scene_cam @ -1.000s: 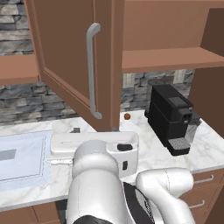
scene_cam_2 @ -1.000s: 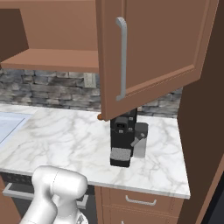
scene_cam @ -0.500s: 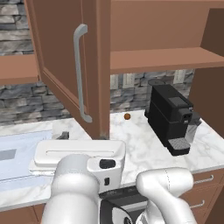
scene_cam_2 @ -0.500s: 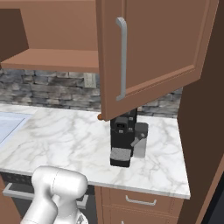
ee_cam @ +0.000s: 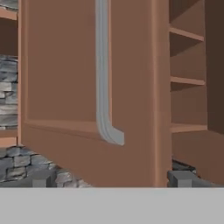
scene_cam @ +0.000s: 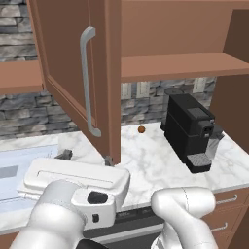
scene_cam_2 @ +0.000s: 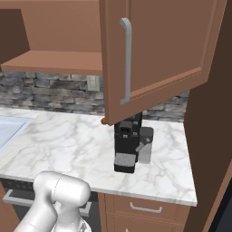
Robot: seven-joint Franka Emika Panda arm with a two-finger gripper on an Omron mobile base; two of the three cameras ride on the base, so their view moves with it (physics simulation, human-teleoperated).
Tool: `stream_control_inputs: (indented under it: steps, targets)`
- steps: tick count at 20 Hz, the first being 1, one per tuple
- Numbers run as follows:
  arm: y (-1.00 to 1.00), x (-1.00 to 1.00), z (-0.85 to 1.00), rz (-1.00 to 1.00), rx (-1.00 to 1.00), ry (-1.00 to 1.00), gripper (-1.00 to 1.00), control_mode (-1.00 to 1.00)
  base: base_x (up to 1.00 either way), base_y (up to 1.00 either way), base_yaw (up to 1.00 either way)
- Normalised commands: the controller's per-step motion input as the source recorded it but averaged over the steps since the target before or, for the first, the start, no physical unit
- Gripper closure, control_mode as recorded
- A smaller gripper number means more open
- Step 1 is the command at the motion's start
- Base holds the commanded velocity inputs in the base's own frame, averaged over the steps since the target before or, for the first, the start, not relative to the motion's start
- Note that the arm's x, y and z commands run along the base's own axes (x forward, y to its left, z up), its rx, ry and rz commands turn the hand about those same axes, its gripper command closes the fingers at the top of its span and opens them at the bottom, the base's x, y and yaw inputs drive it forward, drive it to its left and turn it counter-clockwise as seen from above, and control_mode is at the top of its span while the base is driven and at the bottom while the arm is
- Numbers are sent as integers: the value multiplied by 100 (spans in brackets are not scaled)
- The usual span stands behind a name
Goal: Close all open cabinet doors.
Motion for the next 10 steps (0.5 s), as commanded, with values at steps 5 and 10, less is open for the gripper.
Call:
stream_control_inputs:
  steps: [5,10]
  targets:
    - [0,6,0,-22,-1,-6,-100,-100,0,0,0]
    - [0,44,0,-16,0,-8,-100,-100,0,0,0]
